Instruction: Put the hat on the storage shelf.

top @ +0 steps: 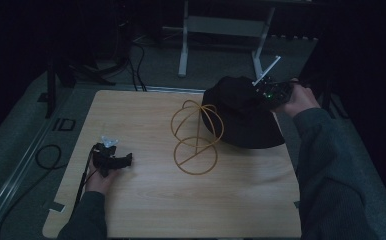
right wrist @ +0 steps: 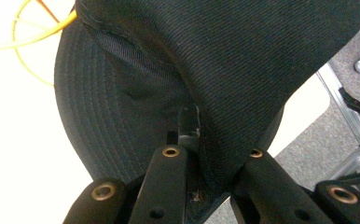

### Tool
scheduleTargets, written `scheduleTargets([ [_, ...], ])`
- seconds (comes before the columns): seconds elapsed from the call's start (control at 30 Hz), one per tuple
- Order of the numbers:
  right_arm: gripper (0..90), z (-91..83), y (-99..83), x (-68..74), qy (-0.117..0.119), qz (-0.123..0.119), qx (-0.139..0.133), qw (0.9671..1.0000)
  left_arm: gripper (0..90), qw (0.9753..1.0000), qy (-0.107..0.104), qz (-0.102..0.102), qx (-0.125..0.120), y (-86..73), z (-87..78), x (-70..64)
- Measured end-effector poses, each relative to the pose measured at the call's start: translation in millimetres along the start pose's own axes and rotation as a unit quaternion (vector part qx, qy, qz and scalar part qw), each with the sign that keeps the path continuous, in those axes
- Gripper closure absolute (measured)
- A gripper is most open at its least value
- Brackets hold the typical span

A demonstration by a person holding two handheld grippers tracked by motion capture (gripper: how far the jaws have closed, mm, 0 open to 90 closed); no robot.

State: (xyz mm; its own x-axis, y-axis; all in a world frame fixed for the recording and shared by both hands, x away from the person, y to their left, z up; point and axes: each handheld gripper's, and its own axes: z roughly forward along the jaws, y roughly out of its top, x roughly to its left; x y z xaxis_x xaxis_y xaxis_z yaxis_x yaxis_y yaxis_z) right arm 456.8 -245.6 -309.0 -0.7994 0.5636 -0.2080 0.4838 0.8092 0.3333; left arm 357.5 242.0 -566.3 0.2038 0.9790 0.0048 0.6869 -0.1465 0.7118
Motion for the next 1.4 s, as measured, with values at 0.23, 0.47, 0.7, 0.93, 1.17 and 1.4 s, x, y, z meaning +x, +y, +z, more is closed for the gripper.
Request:
scheduleTargets([
  [0.23, 86.5, -4.2, -2.2, -2.3, -0.001, -0.003, -0.004, 1.0, 12.9, 1.0, 0.0, 0.0, 0.0, 0.0, 0.0, 0.0],
  [0.47, 86.5, -14.2, -6.2, -5.5, 0.002, -0.001, -0.033, 0.9995, 12.8, 1.0, 0.0, 0.0, 0.0, 0.0, 0.0, 0.0],
  [0.7, 86.6, -23.8, -9.5, -5.2, -0.003, -0.005, -0.046, 0.9989, 12.9, 1.0, 0.0, 0.0, 0.001, 0.0, -0.1, 0.0],
  [0.93, 86.6, -31.8, -17.0, -10.2, -0.008, 0.005, -0.057, 0.9983, 12.9, 1.0, 0.0, 0.0, 0.0, 0.1, -0.1, 0.0],
  [1.17, 86.7, -38.8, -20.8, -13.4, -0.013, 0.009, -0.06, 0.9981, 12.9, 1.0, 0.0, 0.0, 0.0, 0.1, 0.0, 0.0],
  [1.4, 86.8, -50.6, -28.0, -18.3, -0.023, 0.021, -0.066, 0.9973, 12.9, 1.0, 0.0, -0.001, 0.0, 0.0, 0.0, -0.1],
])
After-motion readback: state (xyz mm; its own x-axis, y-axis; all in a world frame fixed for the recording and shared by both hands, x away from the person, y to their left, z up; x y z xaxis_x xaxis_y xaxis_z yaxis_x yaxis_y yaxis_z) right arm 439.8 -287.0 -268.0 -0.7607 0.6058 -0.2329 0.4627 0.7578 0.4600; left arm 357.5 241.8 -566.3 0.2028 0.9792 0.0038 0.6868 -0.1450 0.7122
